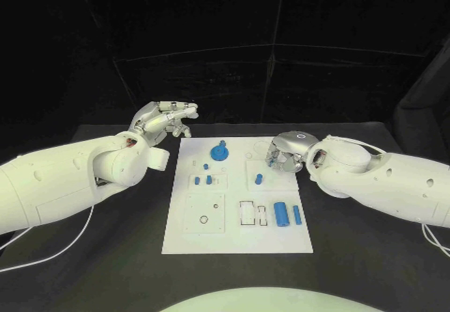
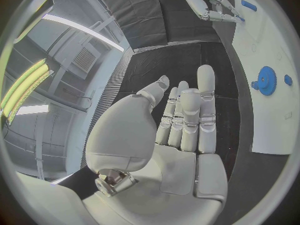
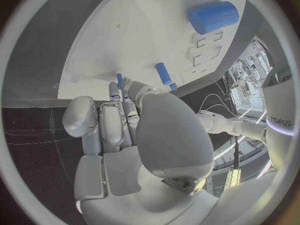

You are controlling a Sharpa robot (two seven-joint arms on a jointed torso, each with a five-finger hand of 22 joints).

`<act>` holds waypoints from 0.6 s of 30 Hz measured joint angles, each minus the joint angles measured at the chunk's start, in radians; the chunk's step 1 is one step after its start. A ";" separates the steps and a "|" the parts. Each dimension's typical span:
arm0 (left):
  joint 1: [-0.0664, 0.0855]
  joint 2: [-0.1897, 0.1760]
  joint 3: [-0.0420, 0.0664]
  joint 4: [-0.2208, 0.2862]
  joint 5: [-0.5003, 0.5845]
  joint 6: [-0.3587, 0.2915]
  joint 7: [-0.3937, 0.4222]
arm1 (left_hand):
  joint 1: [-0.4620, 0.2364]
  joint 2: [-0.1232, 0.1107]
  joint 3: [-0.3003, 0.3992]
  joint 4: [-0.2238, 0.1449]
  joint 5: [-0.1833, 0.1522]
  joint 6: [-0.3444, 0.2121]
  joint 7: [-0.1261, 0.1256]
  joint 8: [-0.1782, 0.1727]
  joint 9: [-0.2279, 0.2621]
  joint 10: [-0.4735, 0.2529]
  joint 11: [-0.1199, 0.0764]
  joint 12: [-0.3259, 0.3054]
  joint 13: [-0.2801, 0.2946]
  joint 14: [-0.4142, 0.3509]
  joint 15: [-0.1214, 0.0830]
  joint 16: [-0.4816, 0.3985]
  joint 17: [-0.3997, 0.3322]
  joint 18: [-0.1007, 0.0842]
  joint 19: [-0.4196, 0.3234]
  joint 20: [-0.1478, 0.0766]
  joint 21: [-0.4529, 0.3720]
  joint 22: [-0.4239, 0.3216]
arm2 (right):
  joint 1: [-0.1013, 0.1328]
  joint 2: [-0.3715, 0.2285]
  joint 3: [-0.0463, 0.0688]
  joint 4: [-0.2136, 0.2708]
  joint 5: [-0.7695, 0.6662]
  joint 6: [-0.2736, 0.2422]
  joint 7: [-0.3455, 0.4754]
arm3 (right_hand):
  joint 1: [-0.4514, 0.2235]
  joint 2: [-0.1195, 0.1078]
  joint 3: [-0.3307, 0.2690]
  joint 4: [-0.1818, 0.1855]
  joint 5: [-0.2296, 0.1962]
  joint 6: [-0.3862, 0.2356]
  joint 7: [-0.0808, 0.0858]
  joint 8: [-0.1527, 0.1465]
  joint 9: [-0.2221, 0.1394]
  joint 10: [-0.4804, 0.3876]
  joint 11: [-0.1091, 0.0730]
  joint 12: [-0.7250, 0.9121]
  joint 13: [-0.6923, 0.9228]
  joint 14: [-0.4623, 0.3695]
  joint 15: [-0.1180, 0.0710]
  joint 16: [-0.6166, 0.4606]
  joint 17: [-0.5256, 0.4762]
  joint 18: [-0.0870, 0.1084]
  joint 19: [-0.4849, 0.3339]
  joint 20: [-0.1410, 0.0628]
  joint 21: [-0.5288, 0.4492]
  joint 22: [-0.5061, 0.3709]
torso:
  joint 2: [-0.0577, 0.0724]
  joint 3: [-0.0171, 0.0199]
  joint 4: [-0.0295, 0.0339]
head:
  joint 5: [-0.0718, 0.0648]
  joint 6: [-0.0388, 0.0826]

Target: Assemble the parts on the task board

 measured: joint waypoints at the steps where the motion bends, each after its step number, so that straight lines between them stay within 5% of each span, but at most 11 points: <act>1: 0.000 0.000 0.000 0.000 0.000 0.000 0.000 | 0.000 0.000 -0.005 0.000 0.000 0.000 0.000 0.000 0.000 -0.002 0.002 0.000 0.000 0.000 0.000 0.000 -0.001 0.000 0.000 0.000 0.000 -0.001 | 0.000 -0.006 0.000 0.007 0.003 -0.003 0.001 | 0.000 0.000 0.002 -0.002 0.002 0.000 0.000 0.000 0.000 0.000 0.000 0.000 0.000 0.000 0.000 0.000 0.000 0.000 0.000 0.000 0.001 0.001 | 0.000 -0.0002 -0.0001 | 0.000 0.001; 11: 0.000 -0.001 0.000 -0.003 0.000 0.000 -0.002 | 0.000 0.000 -0.005 0.000 0.000 0.000 0.000 0.000 -0.001 -0.004 0.004 0.000 0.000 0.000 0.000 0.000 -0.001 0.000 0.000 0.000 0.000 -0.001 | 0.002 -0.065 0.005 0.116 0.042 -0.040 0.012 | -0.005 -0.005 0.014 -0.015 0.008 0.000 0.000 0.000 0.000 0.005 0.002 -0.005 -0.001 0.000 0.000 0.005 0.003 0.000 0.000 0.000 0.005 0.008 | 0.000 -0.0004 -0.0005 | 0.000 0.004; 18: 0.000 0.001 0.000 -0.004 0.001 -0.001 -0.002 | 0.000 0.000 -0.005 0.000 0.000 0.000 0.000 0.000 -0.001 -0.004 0.004 0.000 0.001 0.000 0.000 0.000 -0.001 0.000 0.000 0.000 0.000 -0.001 | 0.003 -0.059 0.008 0.197 0.065 -0.068 0.018 | -0.011 -0.011 0.029 -0.024 0.021 0.000 0.000 -0.004 -0.001 0.005 0.002 -0.006 0.000 0.000 0.000 0.009 0.005 0.000 0.000 0.000 0.008 0.011 | 0.001 -0.0005 -0.0005 | 0.016 0.002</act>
